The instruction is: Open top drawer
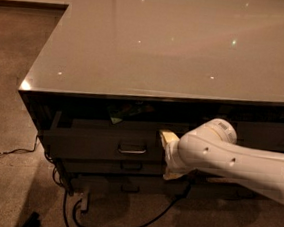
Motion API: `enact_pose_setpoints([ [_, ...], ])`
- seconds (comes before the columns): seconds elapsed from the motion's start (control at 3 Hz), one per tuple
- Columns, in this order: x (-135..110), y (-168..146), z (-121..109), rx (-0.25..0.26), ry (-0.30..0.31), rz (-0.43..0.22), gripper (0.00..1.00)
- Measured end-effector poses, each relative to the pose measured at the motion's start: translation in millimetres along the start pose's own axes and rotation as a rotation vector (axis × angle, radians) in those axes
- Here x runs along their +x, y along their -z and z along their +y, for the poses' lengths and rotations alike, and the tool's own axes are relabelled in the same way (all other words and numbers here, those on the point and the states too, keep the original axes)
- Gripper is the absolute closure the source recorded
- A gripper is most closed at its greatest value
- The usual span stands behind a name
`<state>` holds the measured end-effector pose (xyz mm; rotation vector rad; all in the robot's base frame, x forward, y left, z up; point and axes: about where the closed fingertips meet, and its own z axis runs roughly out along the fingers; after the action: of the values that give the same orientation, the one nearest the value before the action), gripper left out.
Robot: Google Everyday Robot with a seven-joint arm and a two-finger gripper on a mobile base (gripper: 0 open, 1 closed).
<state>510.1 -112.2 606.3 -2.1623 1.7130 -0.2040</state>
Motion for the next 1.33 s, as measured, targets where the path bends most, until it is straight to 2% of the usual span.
enact_pose_setpoints([
  [0.67,4,8,1,0.000,-0.004,0.015,0.88],
  [1.0,11,13,2,0.010,-0.015,0.028,1.00],
  [1.33,27,28,5,0.026,-0.036,0.059,1.00],
])
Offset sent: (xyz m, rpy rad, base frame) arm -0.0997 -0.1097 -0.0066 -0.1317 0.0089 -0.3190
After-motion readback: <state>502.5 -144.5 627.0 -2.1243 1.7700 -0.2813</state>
